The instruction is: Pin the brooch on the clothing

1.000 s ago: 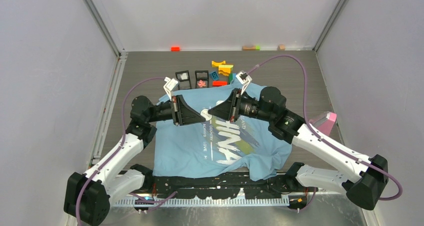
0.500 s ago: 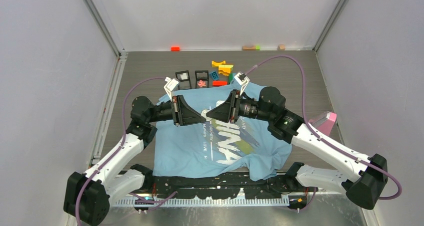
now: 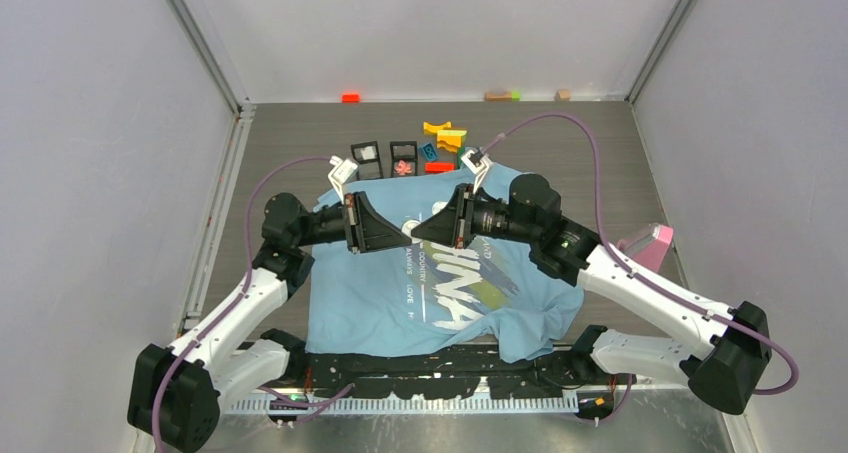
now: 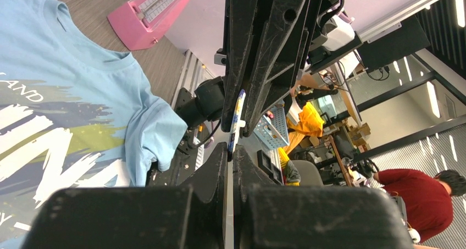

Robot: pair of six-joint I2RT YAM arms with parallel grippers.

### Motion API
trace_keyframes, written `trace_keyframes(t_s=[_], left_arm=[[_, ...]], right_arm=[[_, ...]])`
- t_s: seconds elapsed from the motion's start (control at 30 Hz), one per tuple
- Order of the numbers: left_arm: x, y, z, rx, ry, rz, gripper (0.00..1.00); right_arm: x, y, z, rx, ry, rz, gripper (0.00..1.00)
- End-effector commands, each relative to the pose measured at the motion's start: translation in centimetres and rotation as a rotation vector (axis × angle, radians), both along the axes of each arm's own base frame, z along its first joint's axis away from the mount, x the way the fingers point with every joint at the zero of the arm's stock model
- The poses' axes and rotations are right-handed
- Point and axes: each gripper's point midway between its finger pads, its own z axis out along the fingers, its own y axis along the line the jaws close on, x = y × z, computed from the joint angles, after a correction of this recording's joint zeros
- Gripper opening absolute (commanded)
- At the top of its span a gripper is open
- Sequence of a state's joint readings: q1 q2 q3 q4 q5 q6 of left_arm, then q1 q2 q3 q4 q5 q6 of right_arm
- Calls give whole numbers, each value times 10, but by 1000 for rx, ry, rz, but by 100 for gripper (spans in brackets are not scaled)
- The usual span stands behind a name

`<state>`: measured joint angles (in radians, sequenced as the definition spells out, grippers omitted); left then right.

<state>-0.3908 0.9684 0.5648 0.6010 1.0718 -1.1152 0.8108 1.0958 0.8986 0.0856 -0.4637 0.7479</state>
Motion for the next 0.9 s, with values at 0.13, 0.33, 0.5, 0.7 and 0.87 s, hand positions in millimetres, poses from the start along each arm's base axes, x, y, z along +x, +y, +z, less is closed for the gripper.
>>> trace_keyframes(t_s=[0.13,0.33,0.5,0.7,0.87], left_arm=[[-5,2,15,-33,-94,1,0],[-4,1,13,-30,-89,0,0],[1,0,10,-27,-80,18,0],[10,-2,-2,-8,-40,48,0],[14,-1,-18,37,-10,71,0]], right_arm=[[14,6,-35,-127,54,-32,7],[3,15,-38,-131,72,65,9],[-9,17,-33,-127,69,145,20],[-16,11,-9,-82,22,153,33],[-17,-5,22,-38,-47,77,63]])
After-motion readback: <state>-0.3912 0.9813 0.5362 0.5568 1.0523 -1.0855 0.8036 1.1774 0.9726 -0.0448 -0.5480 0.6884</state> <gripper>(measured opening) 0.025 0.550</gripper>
